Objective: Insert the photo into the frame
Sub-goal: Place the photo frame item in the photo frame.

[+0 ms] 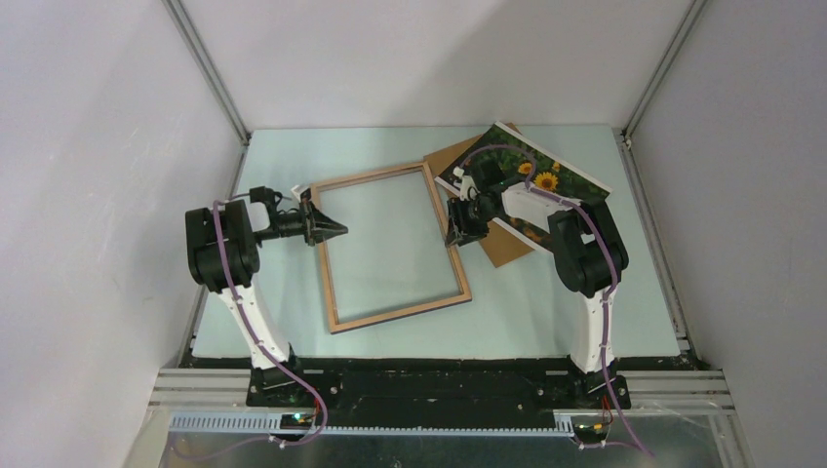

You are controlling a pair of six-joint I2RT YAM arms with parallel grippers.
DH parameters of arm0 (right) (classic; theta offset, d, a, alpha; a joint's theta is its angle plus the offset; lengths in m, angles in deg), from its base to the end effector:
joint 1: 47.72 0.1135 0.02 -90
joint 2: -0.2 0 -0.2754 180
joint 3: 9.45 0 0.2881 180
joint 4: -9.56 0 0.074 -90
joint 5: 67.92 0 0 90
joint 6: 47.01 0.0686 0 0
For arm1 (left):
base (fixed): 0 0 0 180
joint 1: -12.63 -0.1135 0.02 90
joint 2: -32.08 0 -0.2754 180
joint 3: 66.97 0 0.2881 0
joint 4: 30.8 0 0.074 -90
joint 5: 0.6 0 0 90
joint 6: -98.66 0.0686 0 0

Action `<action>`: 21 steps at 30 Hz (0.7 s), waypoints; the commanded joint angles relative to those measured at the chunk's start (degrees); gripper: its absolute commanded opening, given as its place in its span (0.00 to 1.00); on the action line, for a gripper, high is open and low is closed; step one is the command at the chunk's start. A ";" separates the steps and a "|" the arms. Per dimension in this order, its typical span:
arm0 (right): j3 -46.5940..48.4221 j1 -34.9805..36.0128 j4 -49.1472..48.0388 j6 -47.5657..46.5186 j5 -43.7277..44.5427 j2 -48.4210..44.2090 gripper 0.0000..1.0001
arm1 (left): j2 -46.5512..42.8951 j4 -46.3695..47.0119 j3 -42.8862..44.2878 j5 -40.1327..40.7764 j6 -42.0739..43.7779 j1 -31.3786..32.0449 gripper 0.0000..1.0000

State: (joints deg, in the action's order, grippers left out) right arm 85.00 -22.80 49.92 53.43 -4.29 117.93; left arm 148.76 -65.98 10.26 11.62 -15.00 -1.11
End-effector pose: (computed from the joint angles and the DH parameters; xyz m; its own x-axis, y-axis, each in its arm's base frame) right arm 0.4161 0.2269 0.1220 -0.9000 -0.2391 -0.3645 -0.3999 0.7858 0.4719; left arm 0.3944 0.0274 0.0912 -0.9387 -0.3170 0.1354 -0.1914 0.1528 -0.9695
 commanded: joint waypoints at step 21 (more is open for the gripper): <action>1.15 1.35 -0.90 -1.52 1.27 -0.66 0.27 | -1.87 0.01 -0.02 -3.39 -4.46 0.89 0.00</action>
State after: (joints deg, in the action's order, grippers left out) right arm 84.94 -21.88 49.81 52.64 -3.20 117.93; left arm 148.76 -65.96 9.98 11.10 -17.58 -0.98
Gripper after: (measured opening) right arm 0.288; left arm 0.005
